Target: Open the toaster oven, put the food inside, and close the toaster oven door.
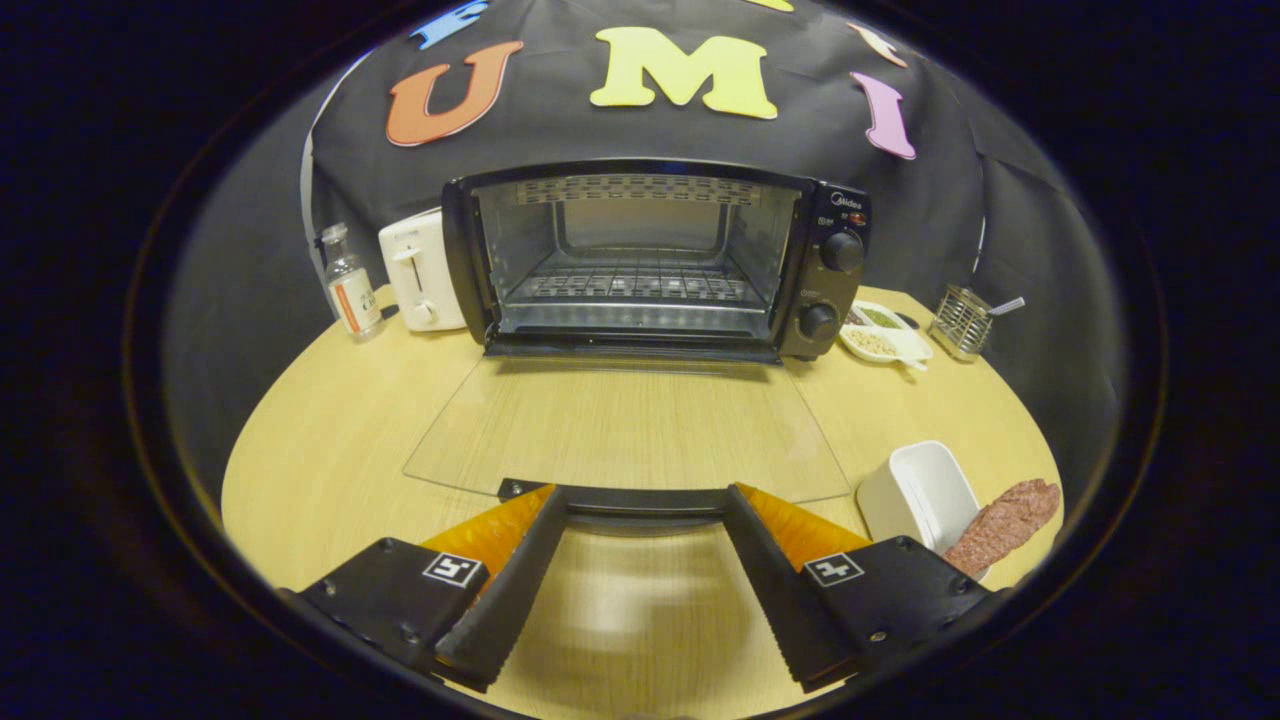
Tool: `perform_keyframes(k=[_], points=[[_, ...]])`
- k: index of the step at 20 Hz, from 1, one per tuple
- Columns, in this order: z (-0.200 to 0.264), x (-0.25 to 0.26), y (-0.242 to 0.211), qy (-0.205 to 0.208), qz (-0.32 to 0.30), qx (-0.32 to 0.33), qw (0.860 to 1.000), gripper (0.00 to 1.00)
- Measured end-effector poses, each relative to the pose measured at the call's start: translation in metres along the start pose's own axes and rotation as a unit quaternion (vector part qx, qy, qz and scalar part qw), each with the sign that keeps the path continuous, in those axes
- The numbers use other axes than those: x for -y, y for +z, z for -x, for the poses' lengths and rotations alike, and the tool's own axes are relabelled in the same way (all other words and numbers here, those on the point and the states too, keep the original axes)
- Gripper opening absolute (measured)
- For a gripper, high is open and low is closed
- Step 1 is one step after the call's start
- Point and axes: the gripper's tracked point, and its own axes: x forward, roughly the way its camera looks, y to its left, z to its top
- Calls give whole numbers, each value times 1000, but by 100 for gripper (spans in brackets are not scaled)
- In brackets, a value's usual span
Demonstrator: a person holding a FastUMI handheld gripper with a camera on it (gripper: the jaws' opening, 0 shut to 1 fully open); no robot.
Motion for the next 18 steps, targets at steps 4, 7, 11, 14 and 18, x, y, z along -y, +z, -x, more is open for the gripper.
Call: perform_keyframes(k=[4,7,11,14,18], points=[[-1,1,-2,0,-1,-6,1000,100],[3,1,3,2,2,-2,1000,100],[28,15,27,21,7,25,999,100],[51,55,50,25,25,52,998,100],[77,151,69,12,45,62,997,100]])
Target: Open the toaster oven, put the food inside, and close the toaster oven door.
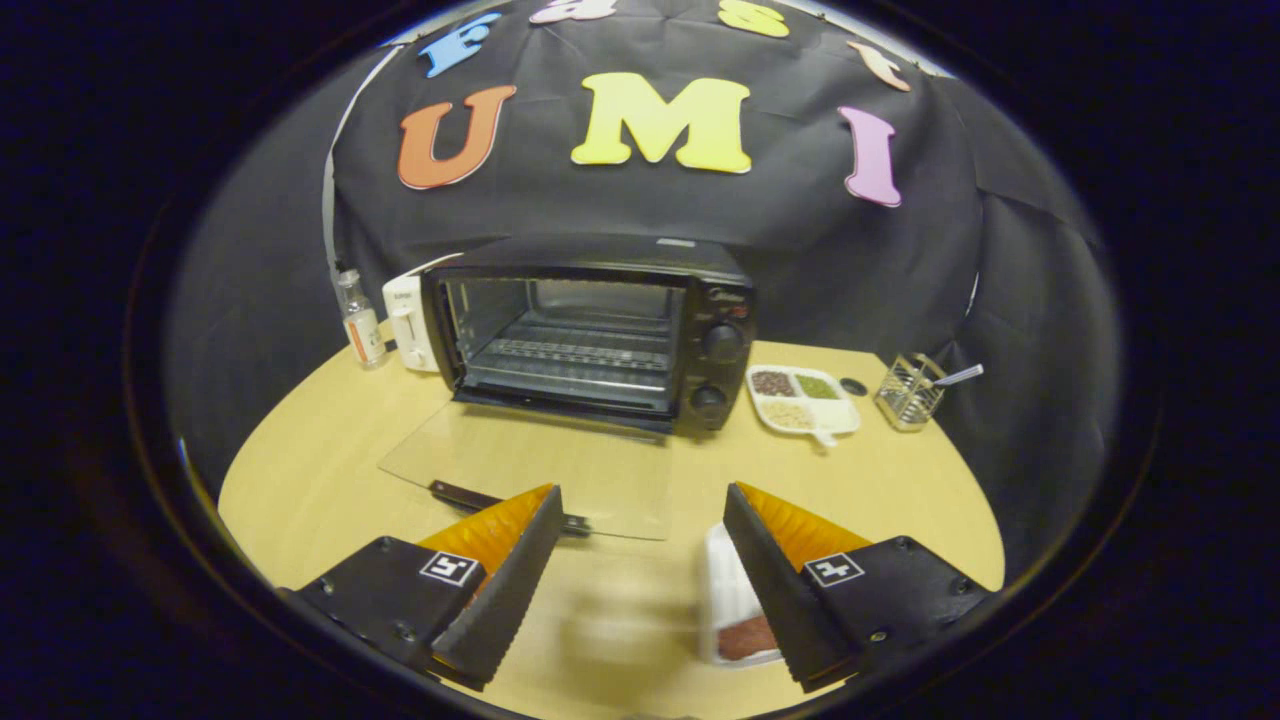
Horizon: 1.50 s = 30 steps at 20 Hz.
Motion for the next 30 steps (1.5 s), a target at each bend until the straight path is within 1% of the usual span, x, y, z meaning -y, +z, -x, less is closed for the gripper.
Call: perform_keyframes(k=[3,4,6,8,9,12,14,16,17,18,19,20,21,22,24,25,27,28,30], points=[[11,71,1,-8,-7,1,1000,100],[12,87,-2,-5,-8,-3,1000,100],[13,114,-18,15,-12,-21,1000,100],[10,128,-37,38,-15,-45,998,100],[10,130,-46,53,-14,-55,997,100],[8,118,-78,124,-22,-103,987,99],[10,103,-91,183,-42,-134,973,96],[12,91,-107,232,-68,-178,954,86],[13,87,-113,256,-84,-200,942,80],[14,82,-113,275,-100,-212,933,78],[13,79,-112,287,-117,-220,925,73],[11,79,-111,291,-132,-226,920,68],[9,83,-112,289,-144,-231,918,58],[7,82,-111,296,-160,-233,912,49],[9,81,-110,314,-189,-247,897,30],[10,79,-109,325,-201,-252,889,25],[10,79,-109,335,-212,-263,880,18],[9,79,-110,334,-215,-271,877,17],[10,78,-105,337,-208,-268,878,15]])
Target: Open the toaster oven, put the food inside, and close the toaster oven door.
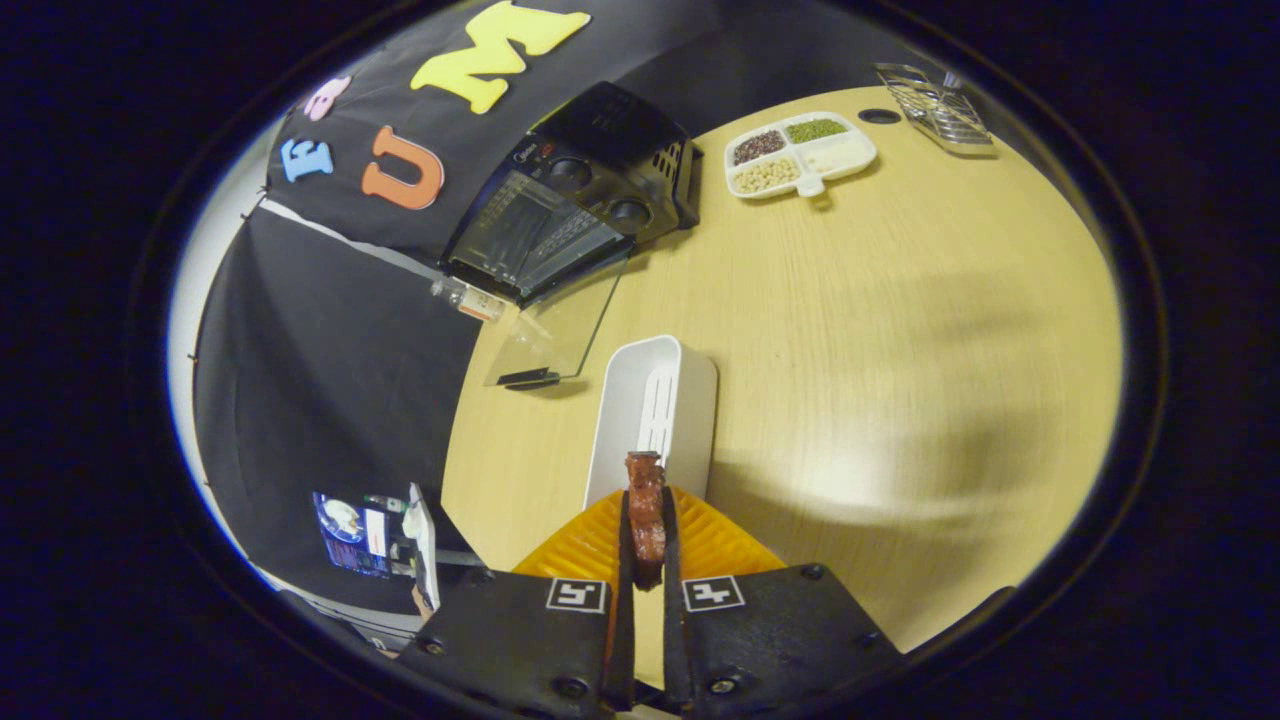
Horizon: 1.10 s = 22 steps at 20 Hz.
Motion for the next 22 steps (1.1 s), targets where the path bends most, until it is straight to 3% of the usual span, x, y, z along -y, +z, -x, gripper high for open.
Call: perform_keyframes(k=[6,15,18,22], points=[[7,-40,9,6,6,27,1000,14],[-44,-139,31,51,-94,115,988,13],[-74,-167,52,66,-138,159,975,13],[-110,-211,92,123,-183,225,949,13]])
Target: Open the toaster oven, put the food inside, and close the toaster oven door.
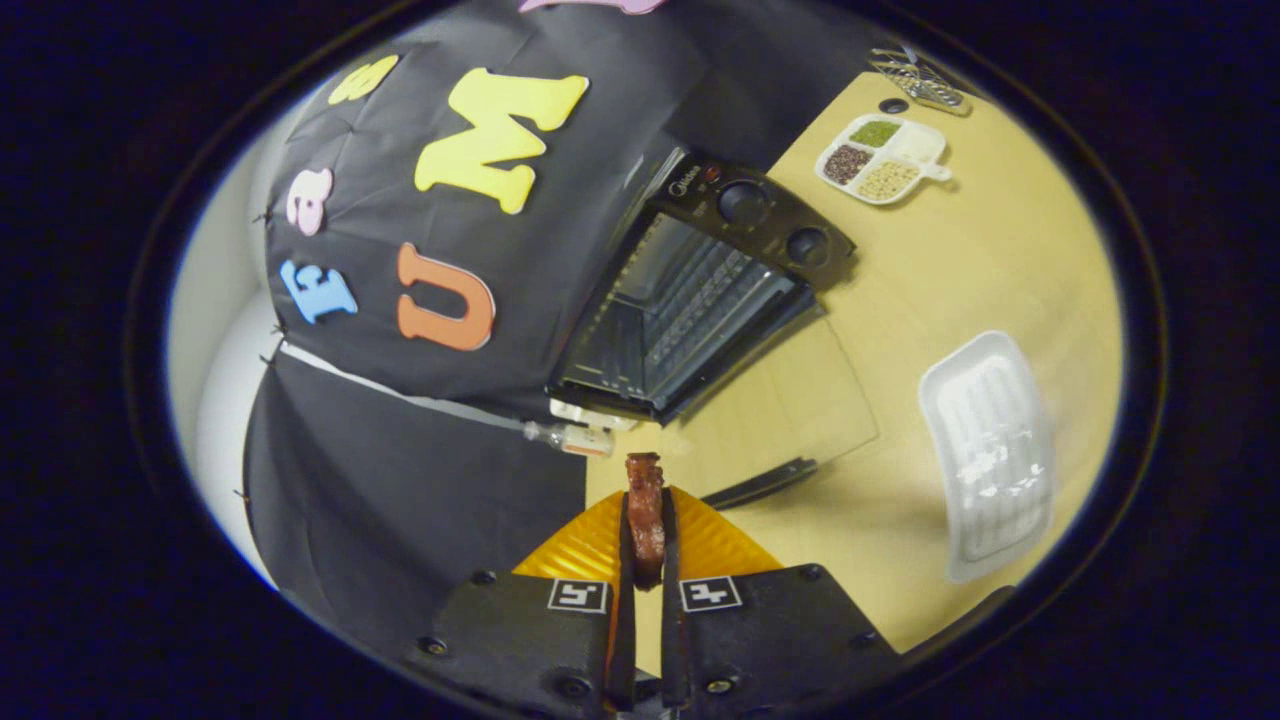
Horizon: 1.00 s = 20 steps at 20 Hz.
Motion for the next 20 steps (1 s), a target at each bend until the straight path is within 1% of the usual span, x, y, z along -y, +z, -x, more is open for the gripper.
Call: perform_keyframes(k=[4,6,8,9,12,16,18,20], points=[[-53,-11,14,12,-49,72,996,13],[-74,-7,27,7,-74,115,991,13],[-92,-3,39,3,-114,147,983,13],[-100,0,45,-1,-123,157,980,13],[-122,12,70,-23,-127,202,971,13],[-150,18,91,-43,-132,238,961,13],[-161,24,102,-60,-130,256,956,13],[-172,34,108,-86,-124,265,952,13]])
